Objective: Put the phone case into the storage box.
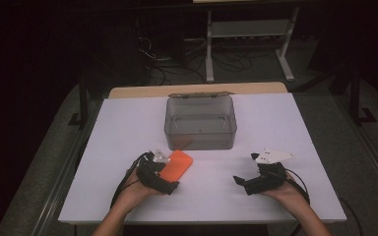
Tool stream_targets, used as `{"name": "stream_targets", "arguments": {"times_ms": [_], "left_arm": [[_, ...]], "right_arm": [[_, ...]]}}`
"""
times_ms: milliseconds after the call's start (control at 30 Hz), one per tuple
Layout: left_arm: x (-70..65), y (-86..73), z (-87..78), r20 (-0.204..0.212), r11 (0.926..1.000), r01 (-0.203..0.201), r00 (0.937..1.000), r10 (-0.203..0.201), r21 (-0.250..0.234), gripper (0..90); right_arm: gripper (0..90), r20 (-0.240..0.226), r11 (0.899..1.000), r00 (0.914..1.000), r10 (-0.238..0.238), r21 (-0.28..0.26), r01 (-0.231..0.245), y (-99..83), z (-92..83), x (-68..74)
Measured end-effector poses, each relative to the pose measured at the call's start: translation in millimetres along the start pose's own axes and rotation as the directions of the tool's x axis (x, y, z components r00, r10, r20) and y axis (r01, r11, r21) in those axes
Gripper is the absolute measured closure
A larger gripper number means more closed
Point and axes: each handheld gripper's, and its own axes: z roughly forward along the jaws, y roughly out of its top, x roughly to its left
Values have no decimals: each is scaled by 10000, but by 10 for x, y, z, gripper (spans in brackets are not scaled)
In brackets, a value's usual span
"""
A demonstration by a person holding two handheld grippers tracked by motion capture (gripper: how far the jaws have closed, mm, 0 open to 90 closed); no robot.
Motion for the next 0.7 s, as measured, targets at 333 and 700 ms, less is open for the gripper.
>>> {"name": "stream_targets", "arguments": {"times_ms": [333,700], "left_arm": [[8,8,-25,-31,10000,22,10000,-21,88,38],[9,14,-53,15,9999,-32,10000,32,114,117]], "right_arm": [[0,-4,10000,10000,1,-11,-1,0,-1,0],[0,-13,10000,10000,6,-20,-6,1,0,0]]}}
